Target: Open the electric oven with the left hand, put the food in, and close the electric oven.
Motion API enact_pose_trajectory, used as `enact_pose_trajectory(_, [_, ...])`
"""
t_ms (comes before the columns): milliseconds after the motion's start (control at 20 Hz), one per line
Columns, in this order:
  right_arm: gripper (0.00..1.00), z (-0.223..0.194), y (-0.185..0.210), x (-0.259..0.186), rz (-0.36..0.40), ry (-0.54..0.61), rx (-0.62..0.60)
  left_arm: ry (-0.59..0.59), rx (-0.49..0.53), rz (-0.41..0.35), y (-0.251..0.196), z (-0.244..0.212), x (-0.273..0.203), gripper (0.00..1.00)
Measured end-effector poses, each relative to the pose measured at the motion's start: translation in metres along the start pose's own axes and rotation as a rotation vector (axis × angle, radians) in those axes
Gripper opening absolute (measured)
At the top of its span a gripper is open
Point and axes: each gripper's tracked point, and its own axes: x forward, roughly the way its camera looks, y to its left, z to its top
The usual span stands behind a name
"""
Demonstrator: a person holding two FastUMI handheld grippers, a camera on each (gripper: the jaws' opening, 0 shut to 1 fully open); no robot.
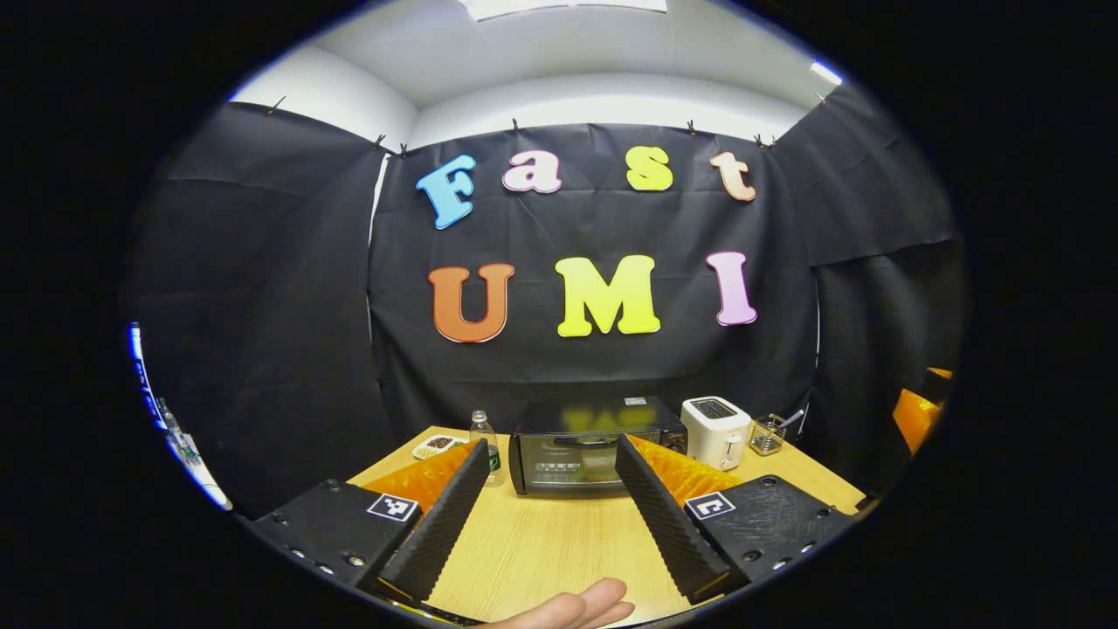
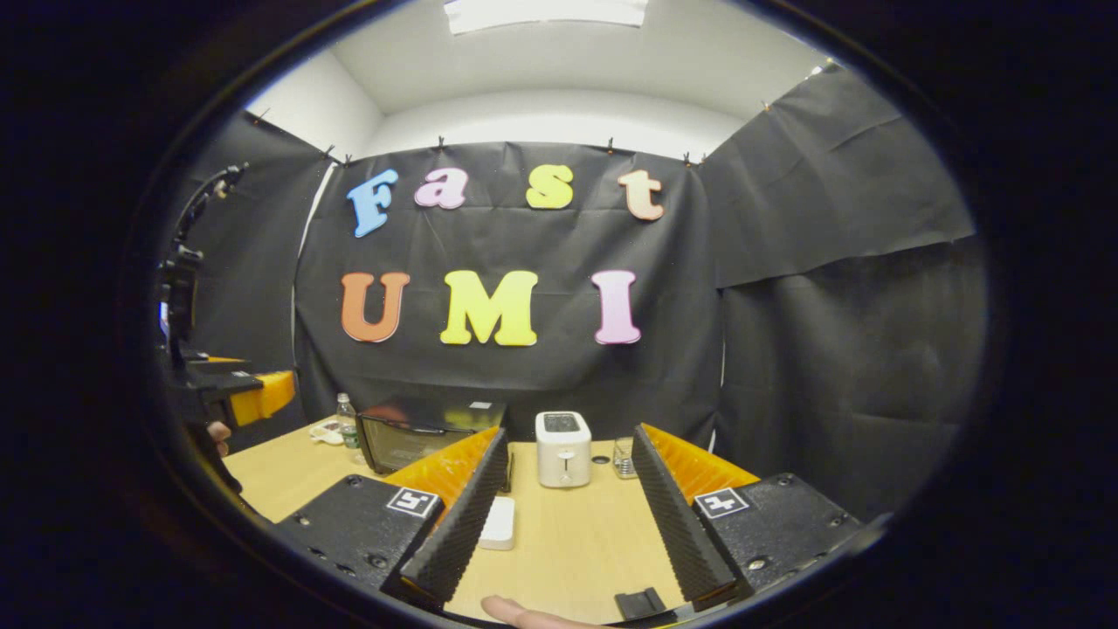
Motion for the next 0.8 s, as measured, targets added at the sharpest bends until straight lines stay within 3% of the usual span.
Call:
enact_pose_trajectory(150, [0.92,0.007,-0.006,-0.016,-0.008,-0.026,-0.003,-0.040,-0.034,-0.027,-0.001,0.003,-0.032,0.95])
enact_pose_trajectory(200, [0.87,0.007,-0.009,-0.020,-0.010,-0.033,-0.003,-0.041,-0.047,-0.029,0.000,-0.001,-0.042,0.95])
enact_pose_trajectory(250, [0.92,0.008,-0.011,-0.024,-0.012,-0.037,-0.003,-0.048,-0.057,-0.035,0.000,-0.003,-0.049,0.95])
enact_pose_trajectory(350, [0.92,0.005,-0.013,-0.028,-0.011,-0.042,-0.007,-0.072,-0.050,-0.028,0.005,-0.005,-0.062,0.95])
enact_pose_trajectory(800, [0.92,0.001,-0.011,-0.029,0.009,-0.040,0.013,-0.114,-0.014,-0.060,-0.006,0.000,-0.071,0.95])
